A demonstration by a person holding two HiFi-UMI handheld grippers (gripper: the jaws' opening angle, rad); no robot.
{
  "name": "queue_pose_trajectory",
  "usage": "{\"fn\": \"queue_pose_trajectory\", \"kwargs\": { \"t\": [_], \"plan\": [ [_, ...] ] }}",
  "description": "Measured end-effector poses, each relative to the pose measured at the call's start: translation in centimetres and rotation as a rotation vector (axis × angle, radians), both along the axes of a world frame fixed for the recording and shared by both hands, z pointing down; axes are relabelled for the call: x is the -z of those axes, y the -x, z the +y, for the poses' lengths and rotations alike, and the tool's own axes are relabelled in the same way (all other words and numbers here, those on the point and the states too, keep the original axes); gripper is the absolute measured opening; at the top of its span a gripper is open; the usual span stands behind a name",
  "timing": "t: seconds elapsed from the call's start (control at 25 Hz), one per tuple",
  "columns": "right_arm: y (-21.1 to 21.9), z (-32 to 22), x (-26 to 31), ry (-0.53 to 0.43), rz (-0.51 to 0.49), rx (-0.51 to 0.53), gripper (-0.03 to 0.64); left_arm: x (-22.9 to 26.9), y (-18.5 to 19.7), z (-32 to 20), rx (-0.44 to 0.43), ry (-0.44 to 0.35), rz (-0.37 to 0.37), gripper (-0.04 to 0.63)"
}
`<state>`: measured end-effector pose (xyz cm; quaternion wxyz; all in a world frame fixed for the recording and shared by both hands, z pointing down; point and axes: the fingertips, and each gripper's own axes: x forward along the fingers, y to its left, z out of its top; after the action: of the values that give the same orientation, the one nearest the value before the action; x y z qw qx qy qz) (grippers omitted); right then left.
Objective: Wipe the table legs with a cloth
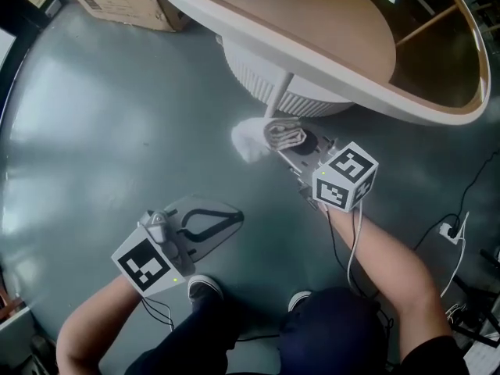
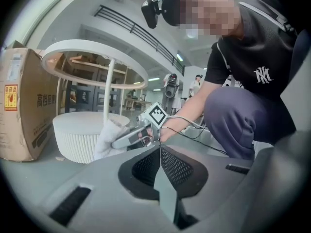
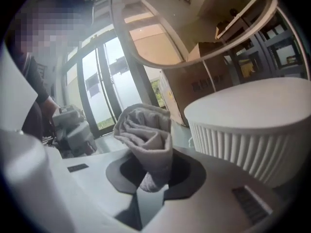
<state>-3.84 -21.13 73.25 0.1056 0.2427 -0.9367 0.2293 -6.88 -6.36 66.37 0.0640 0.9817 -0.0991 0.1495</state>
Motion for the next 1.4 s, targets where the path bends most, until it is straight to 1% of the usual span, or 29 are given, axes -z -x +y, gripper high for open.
{"fn": "queue_pose_trajectory", "kwargs": {
  "t": [0.12,0.24,0.32,0.4,0.56,0.64,0.72,0.8,0.88,1.0,1.08,1.16,1.2,1.28,1.32,1.4],
  "plan": [
    [-0.1,0.1,-4.8,0.046,0.101,0.019,0.067,0.2,-0.4,-0.2,-0.005,-0.008,0.011,0.009],
    [-0.2,0.0,-8.9,0.068,0.205,0.060,0.067,0.1,-0.6,-0.3,-0.010,-0.013,0.011,0.008],
    [-0.3,0.1,-11.1,0.089,0.254,0.077,0.067,-0.2,-0.6,-0.1,-0.008,-0.007,0.011,0.008],
    [-0.5,0.0,-12.9,0.131,0.280,0.080,0.067,-0.5,-0.6,0.0,-0.008,-0.005,0.011,0.009],
    [-0.5,0.3,-14.2,0.226,0.337,0.094,0.067,-1.1,-0.5,0.4,-0.002,0.020,0.001,0.008],
    [-0.7,1.0,-12.7,0.226,0.336,0.116,0.067,-0.9,-0.6,0.7,-0.006,0.026,-0.003,0.009],
    [-1.5,1.8,-9.2,0.158,0.307,0.152,0.067,-0.4,-0.7,0.4,-0.014,0.007,-0.002,0.008],
    [-2.9,2.0,-4.3,0.060,0.248,0.153,0.067,0.5,-0.6,-0.5,-0.009,-0.022,0.013,0.009],
    [-4.8,1.0,1.3,-0.048,0.173,0.091,0.067,1.8,-0.3,-1.7,0.003,-0.046,0.033,0.008],
    [-6.8,-1.4,9.4,-0.226,0.051,-0.035,0.067,3.6,0.1,-3.3,0.017,-0.069,0.047,0.008],
    [-7.0,-2.1,13.7,-0.327,-0.040,-0.085,0.067,4.4,-0.1,-3.9,0.023,-0.082,0.055,0.008],
    [-6.2,-2.4,16.6,-0.418,-0.103,-0.106,0.067,4.8,-0.5,-4.0,0.020,-0.085,0.058,0.008],
    [-5.7,-2.4,17.5,-0.451,-0.131,-0.113,0.067,4.8,-0.6,-4.0,0.018,-0.082,0.055,0.008],
    [-4.7,-2.5,18.4,-0.482,-0.199,-0.115,0.067,4.7,-0.8,-3.8,0.010,-0.081,0.052,0.008],
    [-4.3,-2.4,18.6,-0.488,-0.228,-0.106,0.067,4.7,-0.9,-3.8,0.006,-0.083,0.053,0.008],
    [-3.6,-2.1,18.6,-0.504,-0.251,-0.068,0.067,4.6,-1.1,-3.6,0.001,-0.082,0.055,0.008]
  ]
}}
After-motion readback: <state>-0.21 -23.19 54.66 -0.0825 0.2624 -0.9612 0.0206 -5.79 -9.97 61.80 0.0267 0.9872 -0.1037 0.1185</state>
